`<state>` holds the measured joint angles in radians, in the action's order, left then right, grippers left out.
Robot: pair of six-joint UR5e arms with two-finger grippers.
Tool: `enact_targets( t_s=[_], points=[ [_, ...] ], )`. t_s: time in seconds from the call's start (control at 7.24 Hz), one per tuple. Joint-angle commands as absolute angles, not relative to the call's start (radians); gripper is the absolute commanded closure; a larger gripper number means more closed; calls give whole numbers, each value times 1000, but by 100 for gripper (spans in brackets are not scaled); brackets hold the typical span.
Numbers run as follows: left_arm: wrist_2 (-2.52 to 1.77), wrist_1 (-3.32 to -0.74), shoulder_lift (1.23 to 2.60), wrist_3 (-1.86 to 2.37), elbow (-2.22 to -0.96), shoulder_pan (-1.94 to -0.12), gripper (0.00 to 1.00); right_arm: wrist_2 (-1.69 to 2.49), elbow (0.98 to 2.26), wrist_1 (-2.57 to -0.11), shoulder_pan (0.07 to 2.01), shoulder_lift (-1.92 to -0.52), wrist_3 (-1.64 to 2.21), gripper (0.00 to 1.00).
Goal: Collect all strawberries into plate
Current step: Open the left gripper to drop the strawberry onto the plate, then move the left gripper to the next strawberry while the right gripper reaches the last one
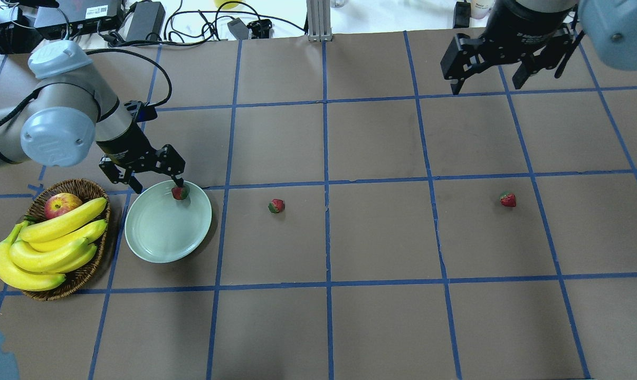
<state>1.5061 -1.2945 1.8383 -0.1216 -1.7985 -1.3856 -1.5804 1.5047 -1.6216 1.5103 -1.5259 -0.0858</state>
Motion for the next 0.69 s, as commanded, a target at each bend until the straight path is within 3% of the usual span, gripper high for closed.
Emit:
enact_targets(
  t_s=[0.0,0.28,0.55],
  points=[
    [1436,-1200,1853,41,-1784,-1564,0,-1577,1573,-1632,1411,-1503,-184,0],
    [1374,-1088,1880,123,-1795,-1661,0,-1578,1722,-1748,1358,-1459,-233,1],
    [1379,-981,1928,118,-1827,-1729,0,-1577,1939,-2036,1283,-1445,-294,2]
  ],
)
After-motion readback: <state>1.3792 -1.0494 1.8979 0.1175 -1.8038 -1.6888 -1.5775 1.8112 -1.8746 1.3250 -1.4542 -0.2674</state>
